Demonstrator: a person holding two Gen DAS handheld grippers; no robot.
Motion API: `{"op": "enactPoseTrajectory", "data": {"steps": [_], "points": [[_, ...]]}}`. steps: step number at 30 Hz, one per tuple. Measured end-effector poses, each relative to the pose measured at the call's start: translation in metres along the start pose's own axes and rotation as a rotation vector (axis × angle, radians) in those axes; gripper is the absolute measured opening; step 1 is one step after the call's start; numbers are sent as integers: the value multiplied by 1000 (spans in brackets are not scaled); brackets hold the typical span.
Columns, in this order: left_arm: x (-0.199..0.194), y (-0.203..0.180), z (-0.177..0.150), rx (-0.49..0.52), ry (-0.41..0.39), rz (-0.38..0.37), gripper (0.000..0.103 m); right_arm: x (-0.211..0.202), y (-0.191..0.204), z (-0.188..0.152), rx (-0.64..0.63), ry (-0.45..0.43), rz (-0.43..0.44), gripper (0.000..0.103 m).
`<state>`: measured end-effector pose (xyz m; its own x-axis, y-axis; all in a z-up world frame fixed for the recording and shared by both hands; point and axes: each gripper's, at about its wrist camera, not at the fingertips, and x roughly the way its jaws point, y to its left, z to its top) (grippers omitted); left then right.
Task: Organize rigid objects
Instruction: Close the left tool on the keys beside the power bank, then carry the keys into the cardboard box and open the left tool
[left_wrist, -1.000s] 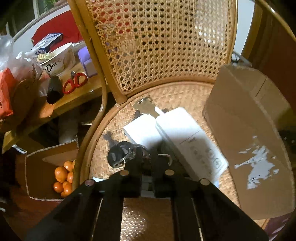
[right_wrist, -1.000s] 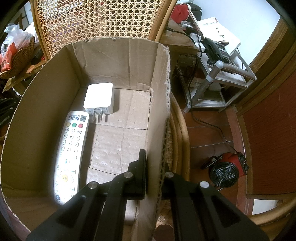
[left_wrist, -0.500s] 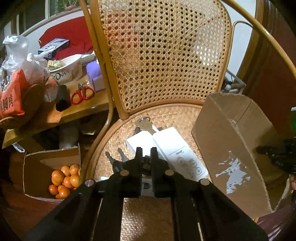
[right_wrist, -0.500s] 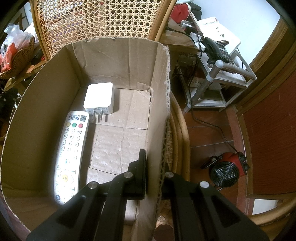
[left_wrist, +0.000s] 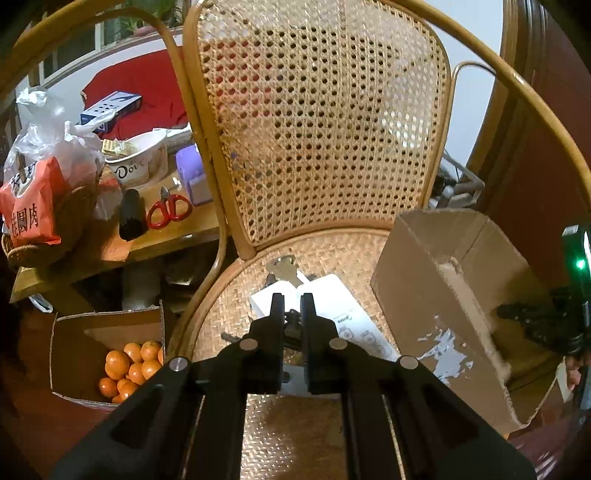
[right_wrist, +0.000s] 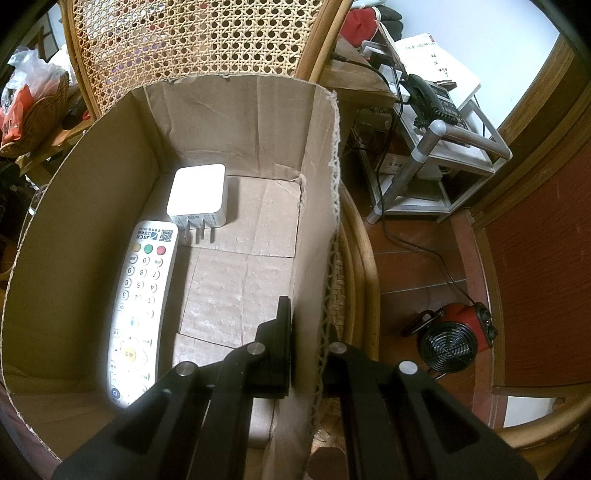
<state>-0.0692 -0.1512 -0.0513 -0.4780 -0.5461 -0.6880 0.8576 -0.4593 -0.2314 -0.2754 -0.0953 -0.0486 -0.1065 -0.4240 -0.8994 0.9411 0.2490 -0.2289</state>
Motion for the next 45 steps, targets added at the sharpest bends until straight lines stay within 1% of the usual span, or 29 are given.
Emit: {"op": "enactPoseTrajectory", "data": {"steps": [5, 6, 8, 10, 14, 17, 21, 26, 29, 31, 33, 36, 40, 42, 45], "points": [[-18, 5, 7, -27, -60, -4, 7, 0, 0, 0, 0, 0, 0, 7], [-22, 5, 8, -30, -73, 6, 7, 0, 0, 0, -1, 1, 1, 7], [-26, 4, 9, -28, -80, 22, 7, 0, 0, 0, -3, 5, -1, 7], [-29, 3, 10, -30, -82, 19, 7, 1, 0, 0, -1, 4, 1, 7], [-37, -4, 11, -14, -101, 31, 7, 1, 2, 0, -2, 5, 3, 7], [-44, -9, 14, -12, -123, 22, 7, 1, 2, 0, -3, 4, 1, 7], [-61, -20, 18, -3, -172, 13, 7, 1, 2, 0, 1, 7, 5, 7], [-85, -34, 27, -4, -233, -36, 7, 2, 4, -4, 11, 8, 13, 7], [-105, -47, 32, -4, -275, -116, 7, 2, 5, -5, 5, 7, 5, 6], [-116, -57, 34, 14, -301, -133, 7, 1, 4, -4, 1, 6, 4, 6], [-129, -69, 37, 32, -330, -166, 7, 0, 2, -4, 4, 7, 7, 7], [-141, -89, 39, 67, -361, -186, 7, -1, 3, -3, 2, 7, 4, 6], [-141, -112, 38, 102, -351, -232, 7, -1, 3, -2, 2, 8, 6, 7], [-136, -123, 36, 123, -338, -233, 7, -1, 3, -3, 3, 7, 6, 7], [-120, -136, 31, 146, -295, -234, 7, -1, 4, -2, 1, 7, 4, 6]]}}
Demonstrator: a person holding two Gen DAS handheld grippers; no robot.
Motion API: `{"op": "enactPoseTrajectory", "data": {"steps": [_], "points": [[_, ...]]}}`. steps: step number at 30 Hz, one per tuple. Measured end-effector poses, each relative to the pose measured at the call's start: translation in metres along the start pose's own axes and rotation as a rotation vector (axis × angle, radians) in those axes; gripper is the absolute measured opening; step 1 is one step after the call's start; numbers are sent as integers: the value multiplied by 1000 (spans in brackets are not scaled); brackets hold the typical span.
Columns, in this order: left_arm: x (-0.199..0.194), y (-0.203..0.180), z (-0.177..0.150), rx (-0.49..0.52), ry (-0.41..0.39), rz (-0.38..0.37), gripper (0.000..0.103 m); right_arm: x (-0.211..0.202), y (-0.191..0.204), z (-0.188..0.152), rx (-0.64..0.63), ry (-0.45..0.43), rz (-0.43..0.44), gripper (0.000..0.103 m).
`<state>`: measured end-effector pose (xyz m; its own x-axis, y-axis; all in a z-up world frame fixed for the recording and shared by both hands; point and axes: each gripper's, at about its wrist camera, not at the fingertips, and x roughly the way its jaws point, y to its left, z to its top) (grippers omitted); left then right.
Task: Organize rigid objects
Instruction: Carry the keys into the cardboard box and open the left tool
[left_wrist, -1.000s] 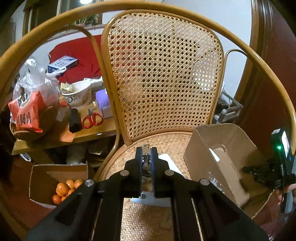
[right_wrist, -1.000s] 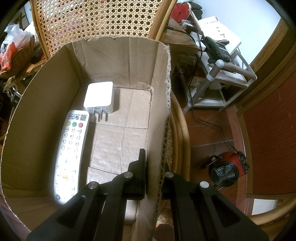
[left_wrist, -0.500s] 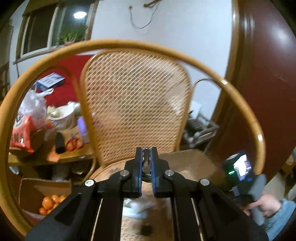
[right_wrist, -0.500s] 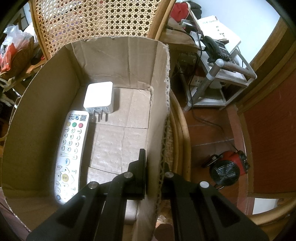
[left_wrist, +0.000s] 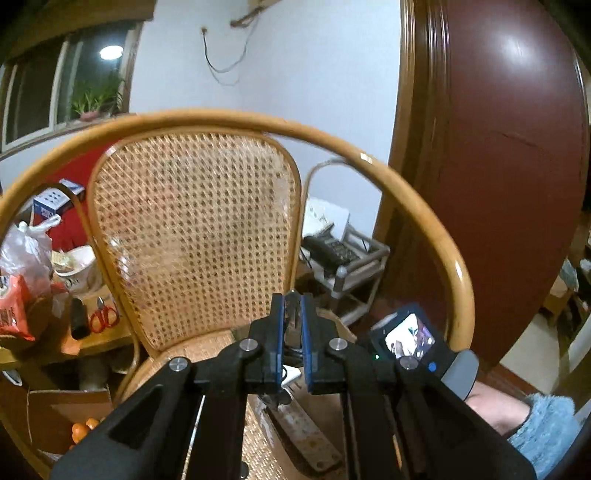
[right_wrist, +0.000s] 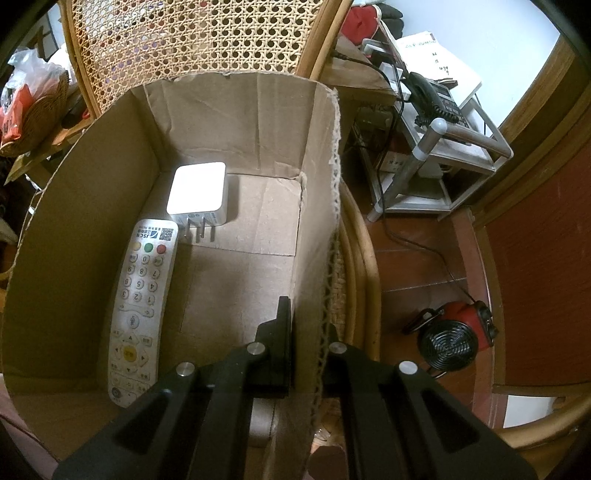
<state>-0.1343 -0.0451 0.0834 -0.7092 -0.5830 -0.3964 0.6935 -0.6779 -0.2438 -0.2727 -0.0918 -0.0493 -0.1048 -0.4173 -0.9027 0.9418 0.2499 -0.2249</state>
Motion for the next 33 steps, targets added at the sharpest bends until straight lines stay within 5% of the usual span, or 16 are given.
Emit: {"op": "enactPoseTrajectory", "data": {"steps": [10, 25, 31, 33], "points": [[58, -2, -35, -43, 179, -87, 7, 0, 2, 0, -2, 1, 0, 7], [82, -11, -56, -3, 287, -35, 11, 0, 2, 0, -6, 0, 0, 7], [71, 0, -51, 0, 256, 34, 23, 0, 2, 0, -7, 0, 1, 7], [65, 7, -49, -7, 245, 56, 46, 0, 2, 0, -6, 0, 1, 7]]}}
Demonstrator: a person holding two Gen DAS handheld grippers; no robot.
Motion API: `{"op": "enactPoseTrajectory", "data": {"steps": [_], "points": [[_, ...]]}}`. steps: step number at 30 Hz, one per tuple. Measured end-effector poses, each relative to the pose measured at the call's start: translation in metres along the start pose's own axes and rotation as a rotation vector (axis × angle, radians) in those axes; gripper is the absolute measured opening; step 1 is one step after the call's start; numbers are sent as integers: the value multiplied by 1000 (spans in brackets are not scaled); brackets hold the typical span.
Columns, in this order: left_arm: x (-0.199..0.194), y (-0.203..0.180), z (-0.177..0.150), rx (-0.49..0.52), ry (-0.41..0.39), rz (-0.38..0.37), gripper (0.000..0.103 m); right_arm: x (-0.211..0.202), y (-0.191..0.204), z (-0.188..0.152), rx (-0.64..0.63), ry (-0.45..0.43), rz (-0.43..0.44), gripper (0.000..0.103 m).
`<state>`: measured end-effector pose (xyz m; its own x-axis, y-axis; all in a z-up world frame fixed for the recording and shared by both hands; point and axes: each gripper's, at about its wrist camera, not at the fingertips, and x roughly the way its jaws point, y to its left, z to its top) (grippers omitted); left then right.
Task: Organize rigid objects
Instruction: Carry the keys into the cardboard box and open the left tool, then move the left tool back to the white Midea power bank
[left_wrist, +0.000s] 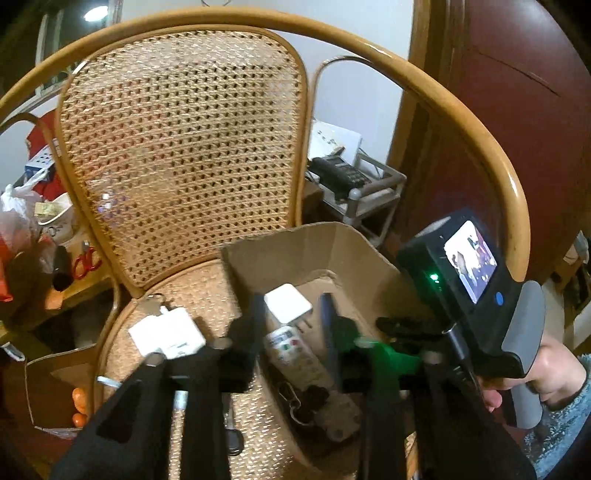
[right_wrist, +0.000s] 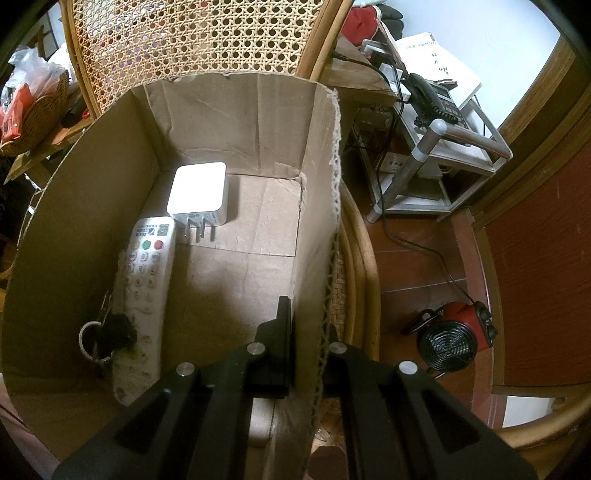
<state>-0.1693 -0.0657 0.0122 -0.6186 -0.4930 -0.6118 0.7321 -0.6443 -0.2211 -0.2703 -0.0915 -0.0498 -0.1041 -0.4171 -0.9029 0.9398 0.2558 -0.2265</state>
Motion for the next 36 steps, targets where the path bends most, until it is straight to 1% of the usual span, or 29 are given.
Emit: {"op": "enactPoseTrajectory", "data": {"steps": [1, 2, 3, 4, 6, 8, 12, 19, 23, 27, 33, 35, 36], "points": [[-4, 3, 2, -4, -13, 14, 65, 0, 0, 0, -1, 0, 0, 7], [-10, 7, 2, -9, -40, 38, 73, 0, 0, 0, -1, 0, 0, 7], [-15, 11, 2, -16, -65, 65, 84, 0, 0, -1, -1, 0, 0, 7], [-17, 16, 3, -24, -81, 88, 92, 0, 0, 0, -1, 0, 0, 7], [-23, 27, 4, -42, -102, 132, 99, 0, 0, 0, -2, 0, 0, 7], [-24, 39, 3, -56, -105, 162, 100, 0, 0, 0, -2, 0, 0, 7], [-19, 66, -1, -91, -82, 254, 101, -1, 0, 0, -2, -1, 1, 7], [-2, 107, -10, -123, -6, 324, 101, 0, 0, 0, -3, -1, 1, 7], [16, 120, -17, -128, 39, 304, 101, 0, 0, 0, -3, -1, 1, 7], [38, 132, -19, -153, 94, 246, 101, 0, 0, 1, -5, -1, 0, 7], [62, 140, -18, -177, 113, 224, 101, -1, -2, 0, -9, -1, -2, 7], [73, 140, -19, -153, 116, 175, 101, -1, -2, 1, -10, -1, -2, 7], [77, 140, -19, -145, 128, 169, 101, -1, -2, 1, -10, -1, -3, 7]]}}
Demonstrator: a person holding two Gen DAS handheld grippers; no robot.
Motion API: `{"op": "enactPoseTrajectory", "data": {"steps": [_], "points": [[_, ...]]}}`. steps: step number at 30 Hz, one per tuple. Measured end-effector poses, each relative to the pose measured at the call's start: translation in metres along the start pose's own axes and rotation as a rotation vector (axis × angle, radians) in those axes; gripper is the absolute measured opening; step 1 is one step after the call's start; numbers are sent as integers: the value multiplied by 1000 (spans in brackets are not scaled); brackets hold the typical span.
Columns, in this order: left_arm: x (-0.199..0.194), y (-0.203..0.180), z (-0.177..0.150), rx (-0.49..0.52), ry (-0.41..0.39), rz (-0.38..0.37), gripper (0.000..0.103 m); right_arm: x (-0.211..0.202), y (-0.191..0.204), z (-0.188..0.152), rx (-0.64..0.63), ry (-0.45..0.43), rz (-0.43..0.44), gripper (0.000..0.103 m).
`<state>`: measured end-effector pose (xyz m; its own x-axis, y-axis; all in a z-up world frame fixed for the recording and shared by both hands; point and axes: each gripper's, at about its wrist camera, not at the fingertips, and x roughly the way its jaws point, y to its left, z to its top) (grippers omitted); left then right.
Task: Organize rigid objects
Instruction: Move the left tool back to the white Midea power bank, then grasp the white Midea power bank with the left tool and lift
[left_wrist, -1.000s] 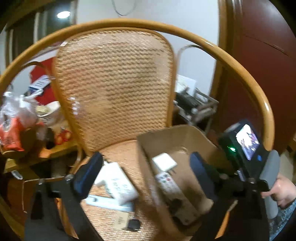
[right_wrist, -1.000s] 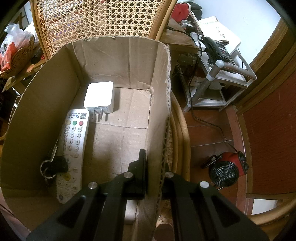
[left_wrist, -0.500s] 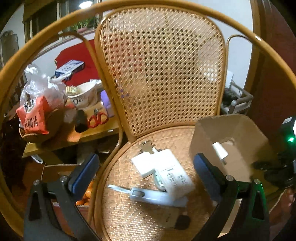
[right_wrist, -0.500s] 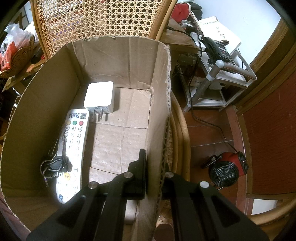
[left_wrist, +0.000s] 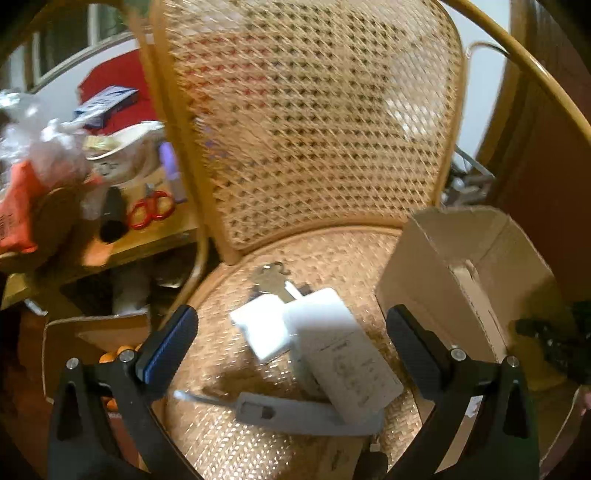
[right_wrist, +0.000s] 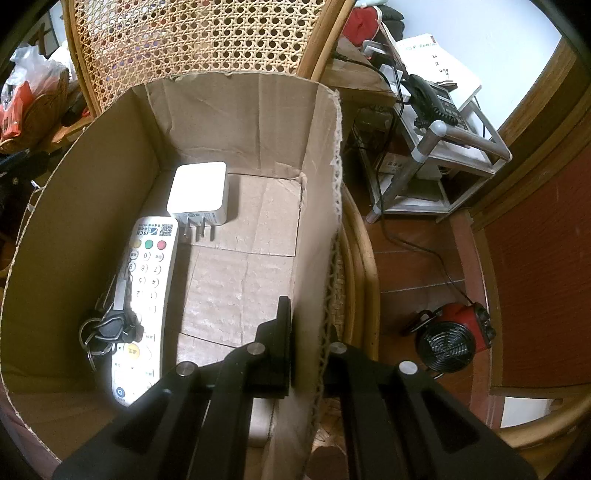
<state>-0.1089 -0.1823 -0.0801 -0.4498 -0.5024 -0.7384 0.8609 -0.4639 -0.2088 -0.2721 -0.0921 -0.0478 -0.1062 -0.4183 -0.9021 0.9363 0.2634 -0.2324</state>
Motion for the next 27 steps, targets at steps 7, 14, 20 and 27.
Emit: {"op": "enactPoseTrajectory", "data": {"steps": [7, 14, 20, 27], "points": [[29, -5, -2, 36, 66, 18, 101, 0, 1, 1, -2, 0, -1, 7], [40, -11, -3, 71, 78, 36, 101, 0, 1, 0, -1, -1, 1, 7], [41, -16, -2, 85, 88, 30, 101, 0, 1, 1, -4, 0, -1, 7], [52, -26, -3, 109, 137, 45, 101, 0, 0, 1, -5, 0, -1, 7]]}}
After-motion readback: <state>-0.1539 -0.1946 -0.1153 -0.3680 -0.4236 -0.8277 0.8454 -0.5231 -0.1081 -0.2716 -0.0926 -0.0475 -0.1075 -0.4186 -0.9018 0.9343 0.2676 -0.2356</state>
